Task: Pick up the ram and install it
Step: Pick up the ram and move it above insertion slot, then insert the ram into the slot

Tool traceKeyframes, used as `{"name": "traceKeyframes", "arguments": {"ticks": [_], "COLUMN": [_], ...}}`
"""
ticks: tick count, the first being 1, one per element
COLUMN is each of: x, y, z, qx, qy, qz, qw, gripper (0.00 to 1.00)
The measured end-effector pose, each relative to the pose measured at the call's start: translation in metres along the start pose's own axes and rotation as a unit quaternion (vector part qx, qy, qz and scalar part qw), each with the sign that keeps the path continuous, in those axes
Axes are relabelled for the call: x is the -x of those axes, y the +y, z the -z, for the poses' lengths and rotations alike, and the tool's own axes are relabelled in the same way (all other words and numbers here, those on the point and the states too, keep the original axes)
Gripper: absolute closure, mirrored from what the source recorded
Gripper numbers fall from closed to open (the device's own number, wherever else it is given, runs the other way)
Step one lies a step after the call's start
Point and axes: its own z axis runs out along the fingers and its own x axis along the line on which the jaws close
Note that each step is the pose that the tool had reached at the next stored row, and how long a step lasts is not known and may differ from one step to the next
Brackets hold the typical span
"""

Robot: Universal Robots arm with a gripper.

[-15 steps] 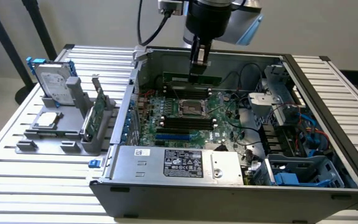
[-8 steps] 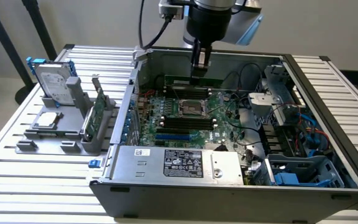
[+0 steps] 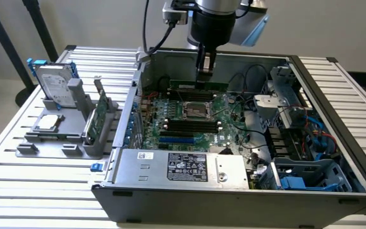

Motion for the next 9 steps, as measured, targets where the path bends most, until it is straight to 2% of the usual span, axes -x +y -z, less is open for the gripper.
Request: {"name": "traceKeyframes", "arguments": {"ticks": [9], "x": [0.0], "y": [0.0], "z": [-0.0001], "qx": [0.0], "qy": [-0.0001], "qz": [0.0], "qw": [1.0], "gripper": [0.86]}}
